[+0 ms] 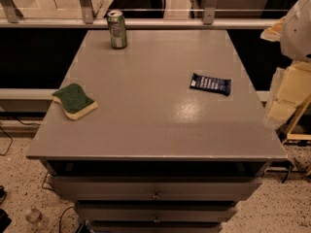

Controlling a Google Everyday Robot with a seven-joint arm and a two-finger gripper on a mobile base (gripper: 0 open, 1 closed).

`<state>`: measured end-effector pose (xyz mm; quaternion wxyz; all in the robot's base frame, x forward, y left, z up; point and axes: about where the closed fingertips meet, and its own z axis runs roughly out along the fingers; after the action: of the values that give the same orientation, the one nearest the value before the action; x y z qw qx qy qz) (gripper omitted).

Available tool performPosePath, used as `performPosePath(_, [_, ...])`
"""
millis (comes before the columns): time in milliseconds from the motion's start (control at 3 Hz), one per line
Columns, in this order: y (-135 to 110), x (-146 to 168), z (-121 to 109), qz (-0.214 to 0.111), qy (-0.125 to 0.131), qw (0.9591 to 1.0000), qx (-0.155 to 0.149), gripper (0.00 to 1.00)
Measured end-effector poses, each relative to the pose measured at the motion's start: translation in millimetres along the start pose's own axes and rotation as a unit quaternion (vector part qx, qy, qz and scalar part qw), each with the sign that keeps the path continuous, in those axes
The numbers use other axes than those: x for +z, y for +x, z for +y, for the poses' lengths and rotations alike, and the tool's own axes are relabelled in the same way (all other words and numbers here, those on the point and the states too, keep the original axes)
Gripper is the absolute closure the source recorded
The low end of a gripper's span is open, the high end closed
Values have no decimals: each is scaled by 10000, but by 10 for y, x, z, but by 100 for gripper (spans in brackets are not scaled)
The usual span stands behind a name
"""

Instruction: Move rxbar blueberry near sponge

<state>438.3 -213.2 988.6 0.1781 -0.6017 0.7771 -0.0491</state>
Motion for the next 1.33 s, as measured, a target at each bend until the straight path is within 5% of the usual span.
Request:
performPosePath(667, [58,37,-142,-322,187,9991,181,0])
performPosePath(1000, [215,162,-482,-1123,547,9908,518,0])
performPosePath(1333, [244,353,-874,-2046,855,9719,785,0])
